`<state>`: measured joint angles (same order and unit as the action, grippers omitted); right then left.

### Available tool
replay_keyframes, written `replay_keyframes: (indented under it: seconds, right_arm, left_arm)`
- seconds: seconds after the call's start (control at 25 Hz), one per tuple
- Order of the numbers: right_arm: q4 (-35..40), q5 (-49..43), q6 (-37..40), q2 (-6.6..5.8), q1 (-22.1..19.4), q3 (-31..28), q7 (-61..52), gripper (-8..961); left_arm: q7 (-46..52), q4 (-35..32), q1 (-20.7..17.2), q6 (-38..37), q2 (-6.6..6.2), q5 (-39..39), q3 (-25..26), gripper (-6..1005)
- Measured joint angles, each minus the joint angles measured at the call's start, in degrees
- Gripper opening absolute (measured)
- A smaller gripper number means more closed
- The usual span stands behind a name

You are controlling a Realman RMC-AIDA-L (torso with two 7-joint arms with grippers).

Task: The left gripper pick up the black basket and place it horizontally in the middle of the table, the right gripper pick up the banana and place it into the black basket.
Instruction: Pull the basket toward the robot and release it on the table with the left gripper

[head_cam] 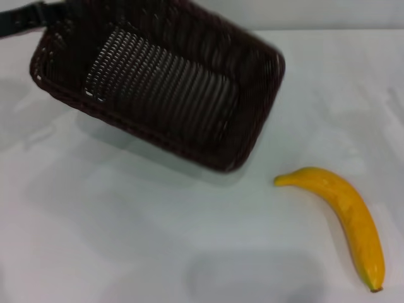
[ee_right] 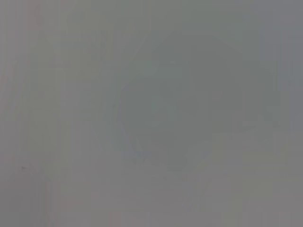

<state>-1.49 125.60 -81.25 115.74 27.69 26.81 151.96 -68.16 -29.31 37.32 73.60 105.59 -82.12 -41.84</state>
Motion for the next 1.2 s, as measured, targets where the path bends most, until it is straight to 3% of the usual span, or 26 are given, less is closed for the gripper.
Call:
replay_keyframes:
  seconds: [0.24, 0.44, 0.68, 0.84, 1.2]
  right_arm:
    - [0.84, -0.09, 0.56, -0.07, 0.01, 0.0, 0.08, 869]
    - [1.14, -0.02, 1.22, -0.08, 0.43, 0.0, 0.21, 869]
    - [2.23, -0.19, 2.61, -0.08, 0.64, 0.27, 0.25, 869]
    - [2.35, -0.37, 3.18, -0.08, 0.91, 0.5, 0.12, 869]
    - [2.36, -0.44, 2.89, 0.03, 0.15, 0.53, 0.09, 869]
  left_arm:
    - [-1.03, 1.8, -4.84, 0.32, 2.45, -5.22, 4.88, 194]
    - [-3.48, 5.79, -7.5, -1.66, 5.46, -7.63, 10.39, 197]
    - [-4.14, 7.24, -8.9, -5.85, 9.18, -8.08, 10.93, 203]
    - [-4.09, 7.33, -8.2, -6.8, 10.37, -5.59, 10.77, 207]
    - [-3.32, 9.5, -7.3, -6.89, 11.39, -3.54, 11.01, 215]
